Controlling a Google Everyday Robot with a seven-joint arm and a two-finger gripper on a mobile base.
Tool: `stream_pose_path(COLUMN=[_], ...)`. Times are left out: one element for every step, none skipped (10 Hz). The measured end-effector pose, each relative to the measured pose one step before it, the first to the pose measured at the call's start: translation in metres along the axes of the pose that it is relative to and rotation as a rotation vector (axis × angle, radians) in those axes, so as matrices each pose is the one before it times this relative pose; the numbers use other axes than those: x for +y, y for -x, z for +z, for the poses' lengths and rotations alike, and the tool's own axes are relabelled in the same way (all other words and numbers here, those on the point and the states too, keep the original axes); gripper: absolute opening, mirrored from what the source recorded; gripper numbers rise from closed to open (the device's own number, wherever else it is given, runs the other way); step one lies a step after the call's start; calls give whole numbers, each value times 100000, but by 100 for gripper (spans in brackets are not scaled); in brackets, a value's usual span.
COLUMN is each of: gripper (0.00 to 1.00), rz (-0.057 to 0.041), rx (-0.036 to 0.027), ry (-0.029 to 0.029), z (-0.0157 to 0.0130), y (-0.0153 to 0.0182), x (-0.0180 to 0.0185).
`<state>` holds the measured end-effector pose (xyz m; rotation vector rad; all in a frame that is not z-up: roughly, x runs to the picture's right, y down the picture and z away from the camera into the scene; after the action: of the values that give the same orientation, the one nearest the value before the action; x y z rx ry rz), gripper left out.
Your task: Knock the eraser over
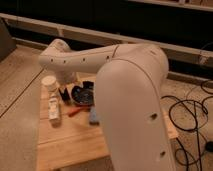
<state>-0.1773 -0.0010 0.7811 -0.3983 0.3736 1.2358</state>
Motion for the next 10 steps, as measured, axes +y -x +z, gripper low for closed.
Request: stream_pose_path(gripper=[65,65,65,65,65,65,65,65,65,65], rz=[-3,110,332,191,-202,-1760,-2111,-2244,-1805,-4323], rx=[3169,3569,3957,1681,1429,1774,1307,1778,1643,754], ry=[-1292,-1139,-492,58,297,798,1435,2240,2173,1446], z=[939,1253,1617,918,984,994,696,863,762,1168], y=[-87,138,582,635,1031,991,715,559,275,712], x=[-404,-422,-379,-210,-74,657,991,949,776,1035])
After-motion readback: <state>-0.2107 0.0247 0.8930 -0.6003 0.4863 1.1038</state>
